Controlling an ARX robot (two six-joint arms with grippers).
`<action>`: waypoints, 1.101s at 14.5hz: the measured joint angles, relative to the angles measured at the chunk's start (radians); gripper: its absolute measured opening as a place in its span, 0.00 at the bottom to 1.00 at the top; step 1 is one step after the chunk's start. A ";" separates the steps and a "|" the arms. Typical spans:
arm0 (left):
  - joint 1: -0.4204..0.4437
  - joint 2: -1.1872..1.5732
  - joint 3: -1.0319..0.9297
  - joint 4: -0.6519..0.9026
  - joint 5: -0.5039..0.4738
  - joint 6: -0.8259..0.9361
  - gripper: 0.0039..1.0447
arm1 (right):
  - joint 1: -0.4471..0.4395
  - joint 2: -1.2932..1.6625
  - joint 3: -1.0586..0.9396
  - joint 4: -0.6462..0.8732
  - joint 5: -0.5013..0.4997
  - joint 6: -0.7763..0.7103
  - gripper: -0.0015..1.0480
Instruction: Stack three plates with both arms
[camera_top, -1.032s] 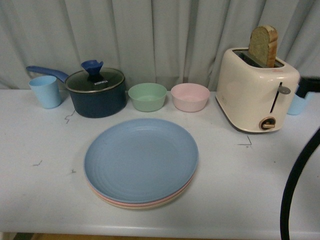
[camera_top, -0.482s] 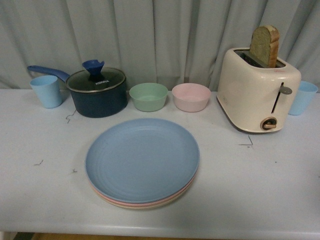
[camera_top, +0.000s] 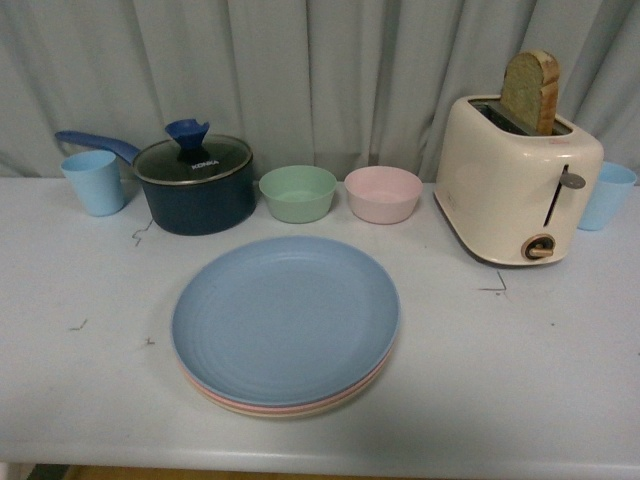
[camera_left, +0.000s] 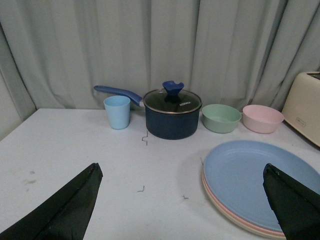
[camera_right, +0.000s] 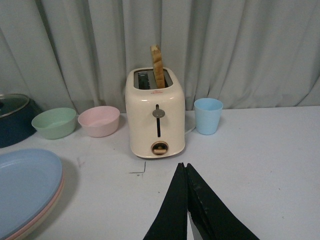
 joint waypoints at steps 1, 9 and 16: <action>0.000 0.000 0.000 0.000 0.000 0.000 0.94 | 0.000 -0.060 -0.004 -0.045 0.000 0.000 0.02; 0.000 0.000 0.000 0.000 0.000 0.000 0.94 | 0.000 -0.392 -0.007 -0.356 0.000 0.000 0.02; 0.000 0.000 0.000 0.000 0.000 0.000 0.94 | 0.000 -0.560 -0.007 -0.522 0.000 0.000 0.02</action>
